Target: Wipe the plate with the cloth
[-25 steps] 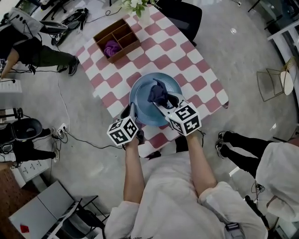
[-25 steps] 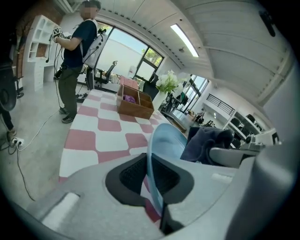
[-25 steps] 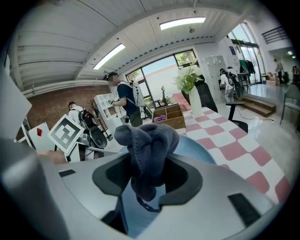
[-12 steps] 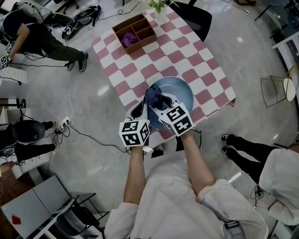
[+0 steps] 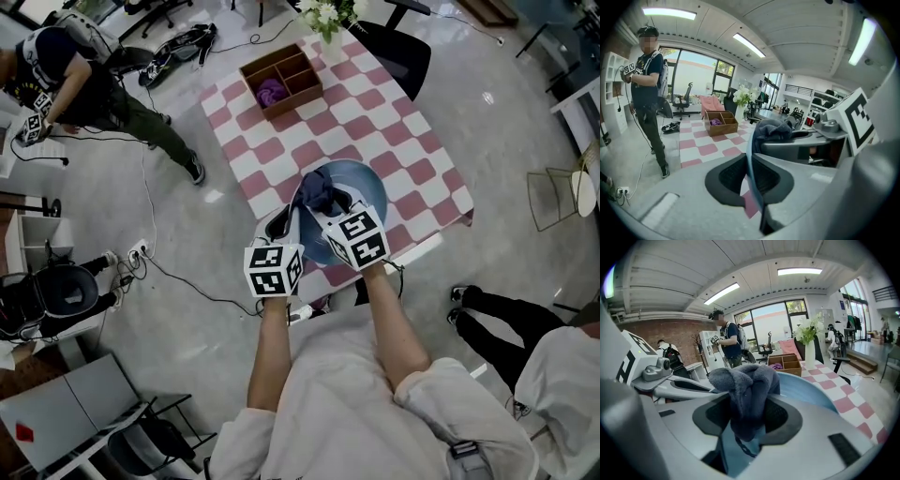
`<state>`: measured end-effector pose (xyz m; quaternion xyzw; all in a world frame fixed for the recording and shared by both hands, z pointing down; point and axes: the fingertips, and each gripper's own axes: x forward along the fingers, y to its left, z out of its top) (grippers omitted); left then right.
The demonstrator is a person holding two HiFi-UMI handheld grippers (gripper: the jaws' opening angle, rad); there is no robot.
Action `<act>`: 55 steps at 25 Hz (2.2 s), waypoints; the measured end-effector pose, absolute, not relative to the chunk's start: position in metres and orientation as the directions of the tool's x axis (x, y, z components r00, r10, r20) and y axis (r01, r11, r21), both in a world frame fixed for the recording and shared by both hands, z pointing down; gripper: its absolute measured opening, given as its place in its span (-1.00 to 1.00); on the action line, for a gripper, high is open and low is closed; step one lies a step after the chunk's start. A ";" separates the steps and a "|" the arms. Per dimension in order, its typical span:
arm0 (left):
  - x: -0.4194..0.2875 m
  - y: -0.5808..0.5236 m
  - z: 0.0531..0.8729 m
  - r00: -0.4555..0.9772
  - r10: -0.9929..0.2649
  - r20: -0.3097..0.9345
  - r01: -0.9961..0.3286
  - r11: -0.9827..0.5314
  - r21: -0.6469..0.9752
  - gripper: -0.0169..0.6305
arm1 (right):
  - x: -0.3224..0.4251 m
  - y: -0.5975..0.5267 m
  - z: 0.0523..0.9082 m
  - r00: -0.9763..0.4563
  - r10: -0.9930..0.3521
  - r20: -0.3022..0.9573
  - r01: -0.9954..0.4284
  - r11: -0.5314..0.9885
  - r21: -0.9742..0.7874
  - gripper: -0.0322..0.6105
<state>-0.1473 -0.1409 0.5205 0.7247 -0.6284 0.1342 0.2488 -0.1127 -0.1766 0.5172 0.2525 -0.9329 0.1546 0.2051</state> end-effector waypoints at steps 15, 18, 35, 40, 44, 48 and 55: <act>-0.125 -0.156 0.512 0.228 -0.843 0.487 -0.971 -0.161 0.176 -0.87 | -0.059 -0.218 0.515 -0.726 -0.528 0.441 -0.648 0.740 -0.180 -0.34; -0.123 -0.158 0.512 0.238 -0.843 0.483 -0.968 -0.167 0.187 -0.87 | -0.046 -0.226 0.518 -0.704 -0.553 0.445 -0.677 0.712 -0.186 -0.34; -0.150 -0.164 0.522 0.218 -0.868 0.445 -0.957 -0.101 0.272 -0.87 | -0.003 -0.248 0.558 -0.621 -0.572 0.536 -0.743 0.649 -0.167 -0.33; -0.163 -0.168 0.518 0.193 -0.886 0.422 -0.954 -0.068 0.292 -0.87 | -0.004 -0.246 0.561 -0.615 -0.564 0.552 -0.740 0.655 -0.156 -0.33; -0.172 -0.170 0.514 0.177 -0.899 0.401 -0.950 -0.049 0.308 -0.87 | -0.006 -0.241 0.559 -0.612 -0.558 0.560 -0.736 0.660 -0.146 -0.33; -0.182 -0.170 0.511 0.163 -0.908 0.385 -0.942 -0.027 0.335 -0.87 | -0.010 -0.233 0.557 -0.611 -0.546 0.574 -0.726 0.675 -0.131 -0.33; -0.198 -0.173 0.505 0.128 -0.931 0.341 -0.917 0.020 0.399 -0.87 | -0.020 -0.217 0.555 -0.626 -0.514 0.587 -0.699 0.703 -0.129 -0.33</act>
